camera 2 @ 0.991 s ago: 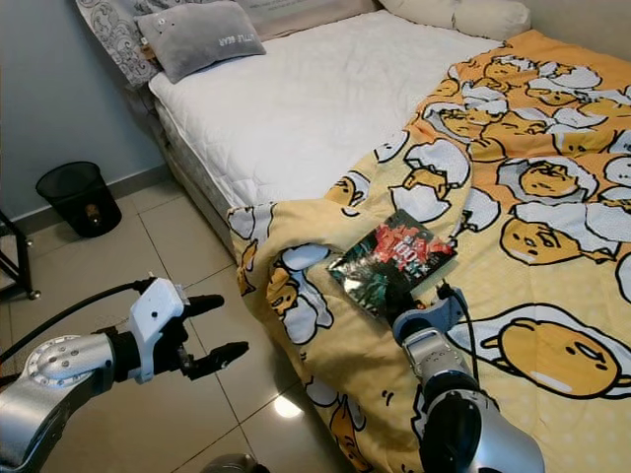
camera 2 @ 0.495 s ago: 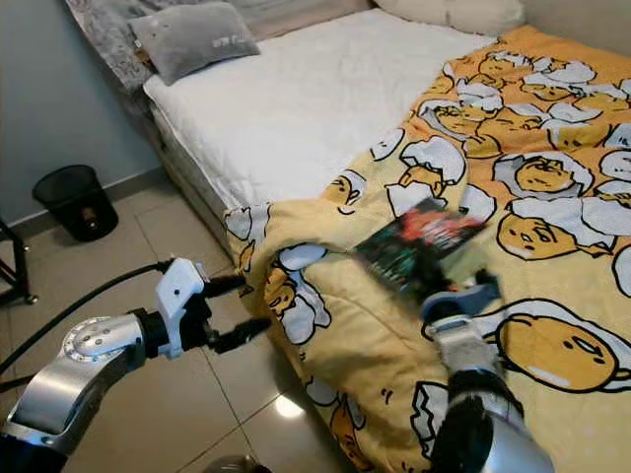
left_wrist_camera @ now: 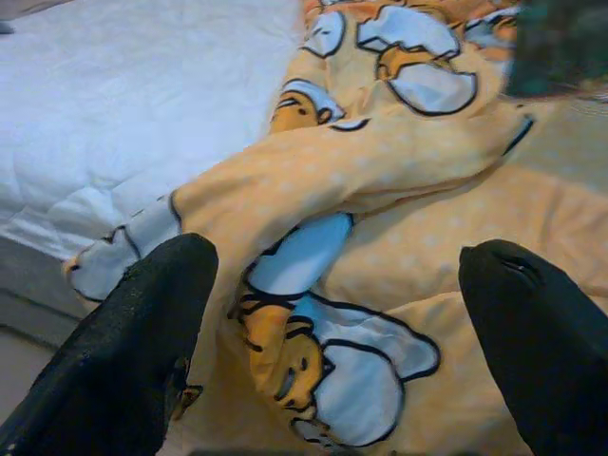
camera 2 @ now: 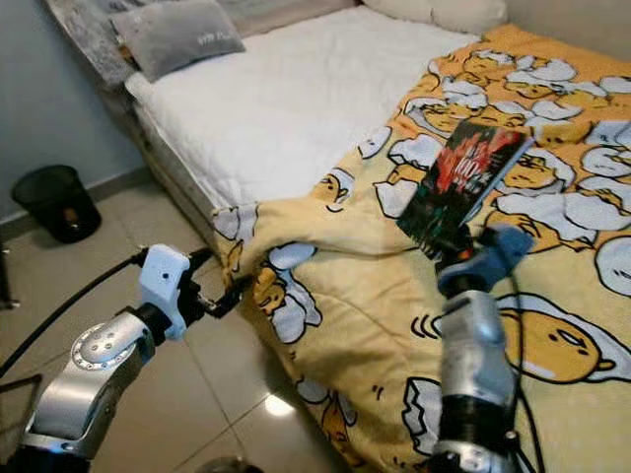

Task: Clean up the room

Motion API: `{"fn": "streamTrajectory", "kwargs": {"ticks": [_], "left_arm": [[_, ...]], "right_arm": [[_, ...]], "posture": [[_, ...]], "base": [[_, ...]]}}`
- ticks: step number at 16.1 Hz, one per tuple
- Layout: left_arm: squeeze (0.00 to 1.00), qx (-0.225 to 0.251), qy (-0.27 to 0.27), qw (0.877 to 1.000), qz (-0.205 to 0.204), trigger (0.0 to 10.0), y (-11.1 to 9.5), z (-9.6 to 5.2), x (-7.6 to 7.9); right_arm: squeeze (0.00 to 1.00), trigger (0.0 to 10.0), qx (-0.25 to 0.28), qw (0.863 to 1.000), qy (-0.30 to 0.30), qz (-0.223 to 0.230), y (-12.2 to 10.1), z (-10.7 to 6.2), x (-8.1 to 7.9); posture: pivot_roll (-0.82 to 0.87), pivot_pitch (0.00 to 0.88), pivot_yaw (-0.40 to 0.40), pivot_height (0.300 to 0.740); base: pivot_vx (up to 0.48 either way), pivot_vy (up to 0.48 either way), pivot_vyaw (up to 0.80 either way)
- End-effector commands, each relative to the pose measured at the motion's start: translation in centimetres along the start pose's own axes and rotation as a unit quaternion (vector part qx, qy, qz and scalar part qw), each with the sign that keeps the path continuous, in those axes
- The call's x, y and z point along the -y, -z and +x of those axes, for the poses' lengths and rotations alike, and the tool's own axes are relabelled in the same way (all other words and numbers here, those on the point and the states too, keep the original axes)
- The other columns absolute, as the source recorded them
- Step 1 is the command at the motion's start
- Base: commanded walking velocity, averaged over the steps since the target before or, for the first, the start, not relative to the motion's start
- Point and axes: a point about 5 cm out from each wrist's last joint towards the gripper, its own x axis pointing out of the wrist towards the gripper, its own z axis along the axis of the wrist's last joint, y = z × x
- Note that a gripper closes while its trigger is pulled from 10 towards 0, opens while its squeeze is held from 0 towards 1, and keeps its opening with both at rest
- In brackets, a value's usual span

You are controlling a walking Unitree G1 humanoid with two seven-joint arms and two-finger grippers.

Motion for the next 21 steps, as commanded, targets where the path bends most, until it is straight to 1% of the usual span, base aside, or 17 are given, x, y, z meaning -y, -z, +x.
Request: {"fn": "streamTrajectory", "kwargs": {"ticks": [1,3,4,5,6,7,8,10,12,13,14,16,18,19,20,21], "left_arm": [[0.85,0.003,-0.039,0.999,0.016,10.0,-0.3,-0.2,-0.6],[0.83,0.009,-0.060,0.998,0.025,10.0,-0.4,-0.3,-0.7],[0.68,0.019,-0.098,0.995,0.029,10.0,-0.6,-0.4,-1.0],[0.32,0.027,-0.135,0.990,0.036,10.0,-0.8,-0.6,-1.8],[0.00,0.030,-0.137,0.989,0.038,10.0,-0.9,-0.6,-1.8],[0.00,0.030,-0.148,0.987,0.049,10.0,-0.9,-0.6,-1.9],[0.00,0.029,-0.152,0.987,0.051,10.0,-0.8,-0.6,-1.8],[0.00,0.037,-0.143,0.988,0.047,10.0,-0.9,-0.5,-1.3],[0.00,0.039,-0.146,0.987,0.051,10.0,-1.2,-0.4,-1.7],[0.00,0.039,-0.156,0.986,0.046,10.0,-1.2,-0.4,-2.0],[0.00,0.038,-0.163,0.985,0.038,10.0,-1.1,-0.4,-2.0],[0.00,0.035,-0.159,0.986,0.035,10.0,-1.0,-0.4,-1.8],[0.00,0.034,-0.159,0.986,0.037,10.0,-1.2,-0.5,-2.1],[0.00,0.036,-0.168,0.985,0.034,10.0,-1.4,-0.7,-2.6],[0.00,0.037,-0.172,0.984,0.032,10.0,-1.5,-0.7,-2.8],[0.00,0.033,-0.175,0.983,0.033,10.0,-1.3,-0.8,-2.8]], "right_arm": [[0.00,10.0,0.030,0.996,-0.013,-0.085,-0.8,-0.3,-1.2],[0.00,10.0,0.025,0.990,-0.010,-0.138,-0.5,-0.7,-1.4],[0.00,10.0,0.022,0.988,0.023,-0.150,0.0,-1.1,-0.9],[0.00,10.0,0.007,0.983,0.072,-0.171,0.8,-1.7,-0.2],[0.00,10.0,0.001,0.982,0.075,-0.174,1.0,-1.8,-0.1],[0.00,10.0,-0.004,0.982,0.071,-0.173,1.3,-2.1,-0.3],[0.00,10.0,-0.007,0.983,0.073,-0.168,1.5,-2.2,-0.3],[0.00,10.0,-0.012,0.984,0.081,-0.157,1.7,-2.4,-0.2],[0.00,10.0,-0.017,0.984,0.076,-0.160,1.9,-2.3,-0.8],[0.00,10.0,-0.017,0.985,0.058,-0.162,1.9,-2.3,-1.3],[0.00,10.0,-0.018,0.986,0.057,-0.154,2.0,-2.3,-1.4],[0.00,10.0,-0.017,0.988,0.068,-0.140,2.0,-2.2,-1.3],[0.00,10.0,-0.015,0.989,0.059,-0.134,1.9,-1.9,-2.1],[0.00,10.0,-0.016,0.990,0.049,-0.131,1.8,-1.8,-2.4],[0.00,10.0,-0.016,0.990,0.045,-0.130,1.7,-1.8,-2.6],[0.00,10.0,-0.022,0.991,0.053,-0.121,2.0,-1.9,-2.3]], "posture": [[0.12,0.000,0.046,0.740],[0.12,0.000,0.046,0.740],[0.13,0.000,0.047,0.740],[0.12,0.000,0.031,0.740],[0.12,0.000,0.033,0.740],[0.12,0.000,0.042,0.740],[0.12,0.000,0.047,0.740],[0.12,0.000,0.053,0.740],[0.12,0.000,0.038,0.740],[0.11,0.000,0.039,0.740],[0.12,0.000,0.046,0.740],[0.13,0.000,0.049,0.740],[0.13,0.000,0.034,0.740],[0.13,0.000,0.038,0.740],[0.13,0.000,0.038,0.740],[0.14,0.000,0.039,0.740]], "base": [[0.000,0.000,0.00],[0.000,0.000,0.00],[0.000,0.000,-0.80],[0.000,0.000,-0.80],[0.000,0.000,-0.80],[0.000,0.000,-0.80],[0.000,0.000,-0.80],[0.000,0.000,-0.80],[0.000,0.000,-0.80],[0.000,0.000,-0.80],[0.000,0.000,-0.80],[0.000,0.000,-0.80],[0.000,0.339,-0.80],[0.000,0.356,-0.80],[0.000,0.356,-0.80],[0.000,0.356,-0.80]]}}
